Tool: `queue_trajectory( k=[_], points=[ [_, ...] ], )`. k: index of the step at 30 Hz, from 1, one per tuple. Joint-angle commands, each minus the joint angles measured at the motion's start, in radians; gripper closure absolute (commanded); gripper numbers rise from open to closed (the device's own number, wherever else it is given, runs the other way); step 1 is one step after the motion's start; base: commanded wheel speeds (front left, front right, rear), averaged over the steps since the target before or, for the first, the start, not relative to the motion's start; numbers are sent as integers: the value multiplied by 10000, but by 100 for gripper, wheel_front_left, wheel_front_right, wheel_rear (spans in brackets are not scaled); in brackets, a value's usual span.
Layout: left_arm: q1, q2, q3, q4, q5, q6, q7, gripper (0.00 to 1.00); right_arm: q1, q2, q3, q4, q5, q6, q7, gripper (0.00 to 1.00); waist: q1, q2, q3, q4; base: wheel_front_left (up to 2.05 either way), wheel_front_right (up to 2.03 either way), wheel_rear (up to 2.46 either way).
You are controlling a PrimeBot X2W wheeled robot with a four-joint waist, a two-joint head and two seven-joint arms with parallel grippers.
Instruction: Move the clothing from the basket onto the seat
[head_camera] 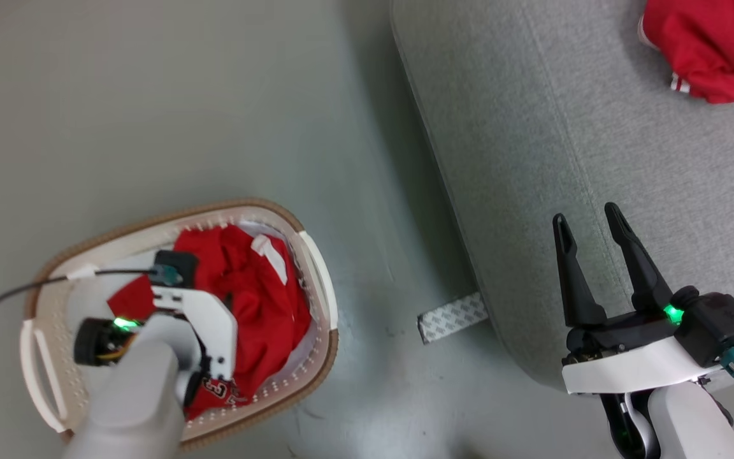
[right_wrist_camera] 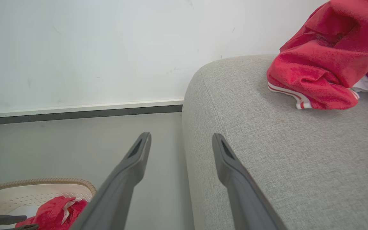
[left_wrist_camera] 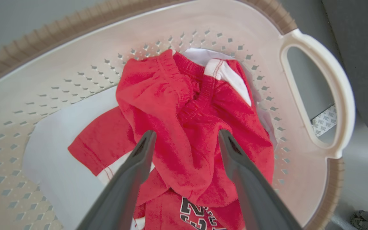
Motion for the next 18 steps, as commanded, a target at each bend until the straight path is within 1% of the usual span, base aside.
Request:
queue_trajectory(
  k=[1,8,9,11,14,18],
  points=[
    [-244,222,0,168,93,84,-50,0,-158,-9,19,-106,130,-22,6,0,-3,-1,559,-179,0,0,0],
    [-1086,434,-117,1058,181,110,-204,0,-307,-8,83,-416,208,-22,6,0,-3,-1,1419,-228,2,2,2],
    [-1168,444,-125,1162,159,89,-300,25,-341,-10,56,-454,174,-22,6,0,-3,-1,1499,-187,13,13,13],
    [-1269,461,-136,1323,129,63,-606,100,-343,-8,30,-509,70,-22,6,0,-3,-1,1571,-94,10,10,10],
    [-1354,303,-119,1611,-37,-63,-932,100,-281,-12,-78,-457,11,-22,6,0,-3,-1,1467,55,0,0,0],
    [-1333,67,-83,1829,-281,-251,-1567,100,-184,-8,-191,-298,7,-22,6,0,-3,-1,896,347,0,0,0]
  ],
)
